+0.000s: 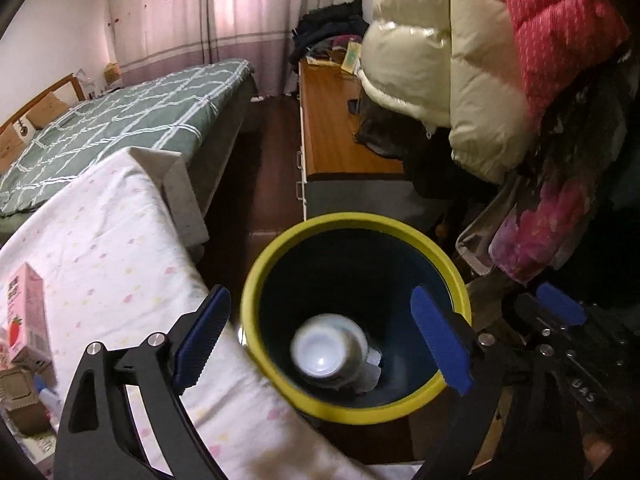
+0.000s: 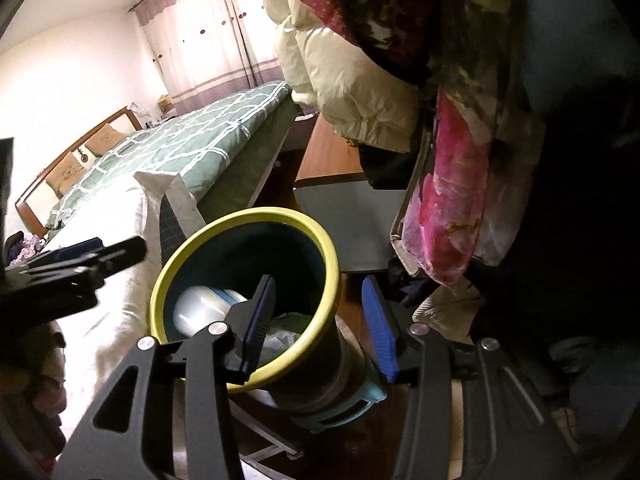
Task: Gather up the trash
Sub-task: 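Carry the white tub over the bin and open the left gripper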
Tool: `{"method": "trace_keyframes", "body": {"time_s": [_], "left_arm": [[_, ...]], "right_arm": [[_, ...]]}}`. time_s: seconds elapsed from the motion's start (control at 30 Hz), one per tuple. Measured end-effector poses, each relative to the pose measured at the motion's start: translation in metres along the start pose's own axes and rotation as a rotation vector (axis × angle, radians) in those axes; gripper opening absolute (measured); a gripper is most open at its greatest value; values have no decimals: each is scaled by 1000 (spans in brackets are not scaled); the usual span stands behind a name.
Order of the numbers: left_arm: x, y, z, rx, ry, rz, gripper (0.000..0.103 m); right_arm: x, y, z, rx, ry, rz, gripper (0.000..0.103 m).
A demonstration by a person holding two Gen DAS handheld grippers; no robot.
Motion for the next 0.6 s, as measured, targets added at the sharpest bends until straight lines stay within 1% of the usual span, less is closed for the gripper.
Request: {"method": "trace_keyframes", "body": {"time_s": [0.13, 0.27, 0.43, 0.6], "left_arm": [[39, 28, 8, 57, -50, -17, 95], [81, 62, 26, 118, -101, -57, 96], [127, 115, 59, 205, -146, -143, 98], [163, 164, 97, 281, -159, -218, 98]], "right_arm": [[-1, 12, 2, 19, 4, -19, 45], [-5, 30, 5, 45, 17, -46, 47], [-9, 57, 10, 86, 36, -81, 47], [-11, 88, 14, 130, 48, -118, 48]]}}
Point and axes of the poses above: each gripper's, at about its wrist camera, not at the fingertips, and x roughly against the way its jaws point, y to its left, z to its underside, the point moved 3 cm from there along -x, roughly the way its jaws point, and after that the axes turned 9 degrees about -z, right-handed, at the moved point
